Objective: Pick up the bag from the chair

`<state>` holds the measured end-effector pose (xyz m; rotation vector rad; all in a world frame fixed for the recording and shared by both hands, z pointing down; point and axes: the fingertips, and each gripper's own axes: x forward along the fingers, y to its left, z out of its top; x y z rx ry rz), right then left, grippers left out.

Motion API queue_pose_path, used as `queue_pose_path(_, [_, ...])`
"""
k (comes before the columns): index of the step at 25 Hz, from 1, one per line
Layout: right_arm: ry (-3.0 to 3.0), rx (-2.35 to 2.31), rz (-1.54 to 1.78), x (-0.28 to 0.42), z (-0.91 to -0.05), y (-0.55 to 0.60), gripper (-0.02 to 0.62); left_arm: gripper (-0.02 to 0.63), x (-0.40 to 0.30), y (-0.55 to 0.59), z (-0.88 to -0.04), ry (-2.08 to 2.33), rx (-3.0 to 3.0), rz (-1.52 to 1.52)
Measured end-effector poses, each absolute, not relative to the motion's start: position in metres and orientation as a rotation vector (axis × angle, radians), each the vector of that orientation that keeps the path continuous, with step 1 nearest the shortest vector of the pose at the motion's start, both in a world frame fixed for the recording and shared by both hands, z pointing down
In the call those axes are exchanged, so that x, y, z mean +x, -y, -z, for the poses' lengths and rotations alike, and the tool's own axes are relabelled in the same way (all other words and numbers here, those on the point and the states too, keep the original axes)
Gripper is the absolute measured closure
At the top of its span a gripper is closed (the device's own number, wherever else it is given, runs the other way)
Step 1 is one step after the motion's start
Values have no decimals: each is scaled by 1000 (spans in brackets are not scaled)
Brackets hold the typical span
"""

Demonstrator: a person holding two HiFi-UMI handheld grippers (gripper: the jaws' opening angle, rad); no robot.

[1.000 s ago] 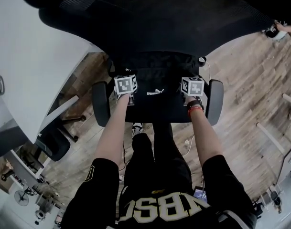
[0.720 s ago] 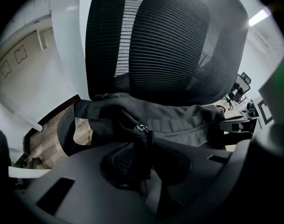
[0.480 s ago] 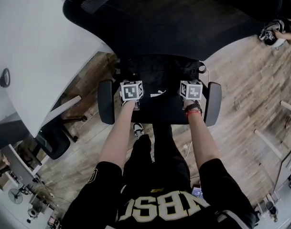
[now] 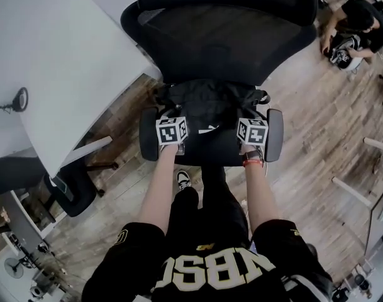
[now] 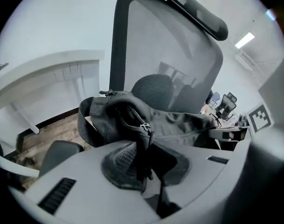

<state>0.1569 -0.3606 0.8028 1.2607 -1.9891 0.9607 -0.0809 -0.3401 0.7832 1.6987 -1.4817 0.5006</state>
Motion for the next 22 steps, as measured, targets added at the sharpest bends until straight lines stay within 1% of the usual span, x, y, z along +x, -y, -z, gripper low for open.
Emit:
queue_pose_path(10, [2121, 1351, -930, 124, -675, 327, 557, 558, -107, 304, -657, 1613, 1811, -449])
queue_pose_path(15, [2175, 1410, -899, 106, -626, 306, 557, 560, -123, 286, -604, 1665, 1878, -417])
queue_pose_path(22, [2279, 1461, -726, 81, -546, 282, 557, 560, -140, 262, -529, 1747, 1980, -328])
